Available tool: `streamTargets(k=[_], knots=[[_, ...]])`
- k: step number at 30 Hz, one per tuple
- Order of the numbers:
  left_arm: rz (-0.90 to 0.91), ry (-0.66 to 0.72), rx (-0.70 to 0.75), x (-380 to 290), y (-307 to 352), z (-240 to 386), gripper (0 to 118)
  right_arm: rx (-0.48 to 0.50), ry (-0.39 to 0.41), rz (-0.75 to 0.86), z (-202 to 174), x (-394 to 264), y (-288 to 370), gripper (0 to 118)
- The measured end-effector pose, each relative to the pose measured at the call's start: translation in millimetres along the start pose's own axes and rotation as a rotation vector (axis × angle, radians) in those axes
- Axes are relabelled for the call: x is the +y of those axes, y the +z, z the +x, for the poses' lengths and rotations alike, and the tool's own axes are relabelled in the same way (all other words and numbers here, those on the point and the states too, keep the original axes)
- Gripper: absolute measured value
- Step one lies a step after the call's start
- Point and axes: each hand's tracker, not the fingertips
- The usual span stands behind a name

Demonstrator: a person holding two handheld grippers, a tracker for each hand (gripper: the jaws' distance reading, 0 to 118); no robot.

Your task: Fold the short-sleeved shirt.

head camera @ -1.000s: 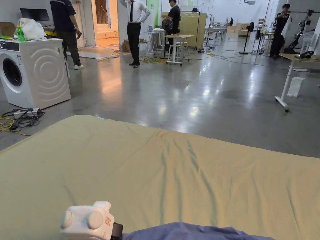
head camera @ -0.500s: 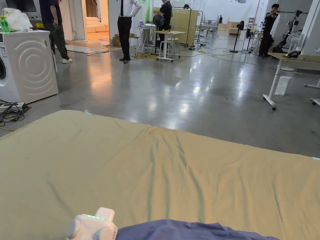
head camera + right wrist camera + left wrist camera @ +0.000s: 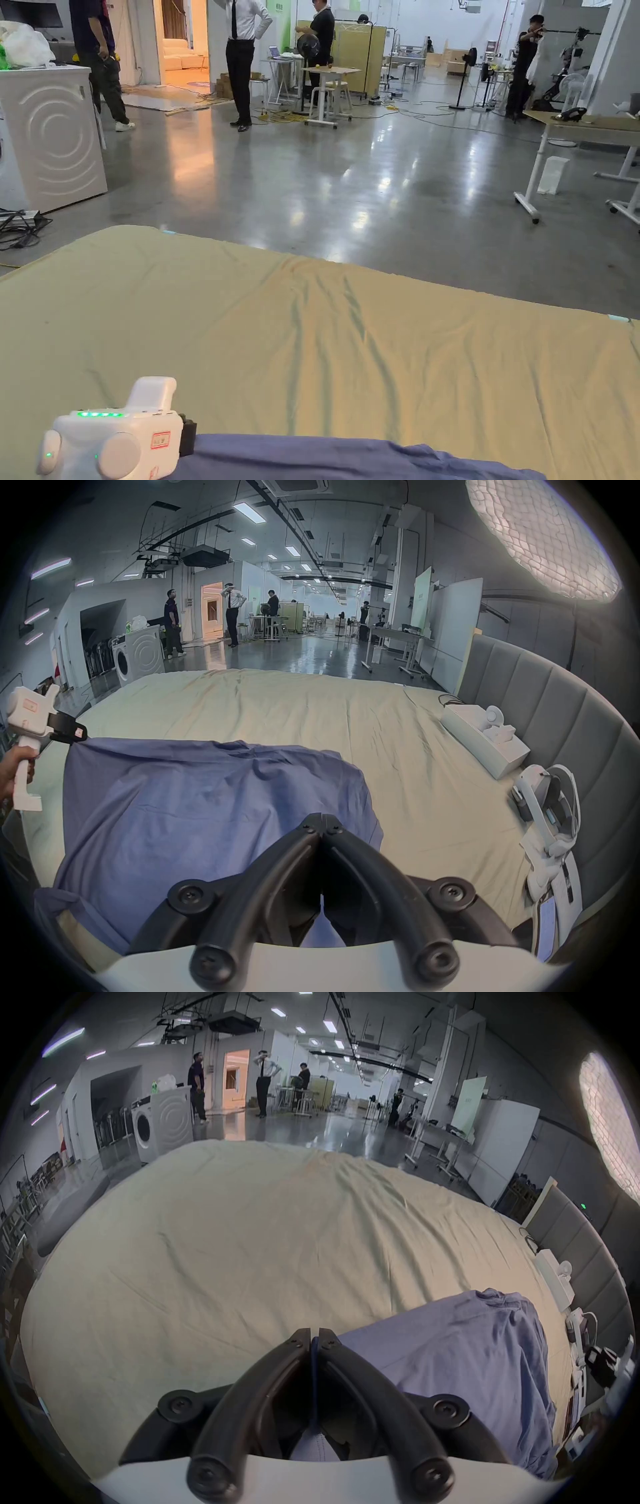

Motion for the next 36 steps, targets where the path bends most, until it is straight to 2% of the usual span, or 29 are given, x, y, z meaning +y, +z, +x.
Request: streamTargets(k=[5,8,10,12,14,16,20,22,25,26,28,31,32,34,36], knots=[[0.027,0.0,0.002,8.2,14.2,-6.8,3,0.024,0.031,-0.062,9.6,48.0,-51.6,1],[0.036,-0.01,0.02,12.4,15.4,-10.1,3,0.046,0.055,-0.166,17.7,77.3,-106.3,19],[0.034,-0.006,0.027,12.9,14.9,-11.8,3,0.081,0.053,-0.257,21.8,92.4,-144.9,36],[0.03,-0.004,0.034,12.1,15.1,-10.2,3,0.098,0.081,-0.346,21.4,102.8,-183.3,39],[0.025,-0.006,0.04,9.4,13.9,-8.9,3,0.1,0.1,-0.406,21.8,105.7,-220.0,46],[0.019,-0.016,0.047,6.7,10.4,-7.6,3,0.087,0.082,-0.476,23.3,105.0,-247.7,57],[0.006,-0.01,0.049,3.7,6.4,-8.0,3,0.099,0.008,-0.557,30.6,99.7,-291.7,59],[0.004,0.004,0.055,2.5,5.4,-8.0,3,0.07,-0.021,-0.587,32.2,97.9,-308.9,59],[-0.003,0.011,0.054,0.1,4.0,-6.7,3,0.083,-0.052,-0.641,30.9,91.6,-321.1,58],[-0.006,0.01,0.055,-1.2,2.3,-5.9,3,0.078,-0.051,-0.651,26.5,88.3,-322.9,58],[-0.017,0.007,0.059,-3.9,-0.4,-4.3,3,0.031,0.005,-0.607,17.2,85.4,-318.0,53],[-0.03,-0.008,0.062,-8.1,-3.7,-0.4,3,0.044,0.045,-0.581,5.9,79.9,-312.0,24],[-0.033,-0.015,0.065,-10.3,-3.8,1.1,3,0.041,0.045,-0.574,4.3,79.1,-311.3,4],[-0.037,-0.019,0.067,-13.3,-4.6,3.0,3,0.037,0.048,-0.558,4.5,78.7,-309.7,3],[-0.044,-0.015,0.063,-15.6,-5.0,3.7,3,0.043,0.008,-0.529,11.5,78.9,-302.4,2]])
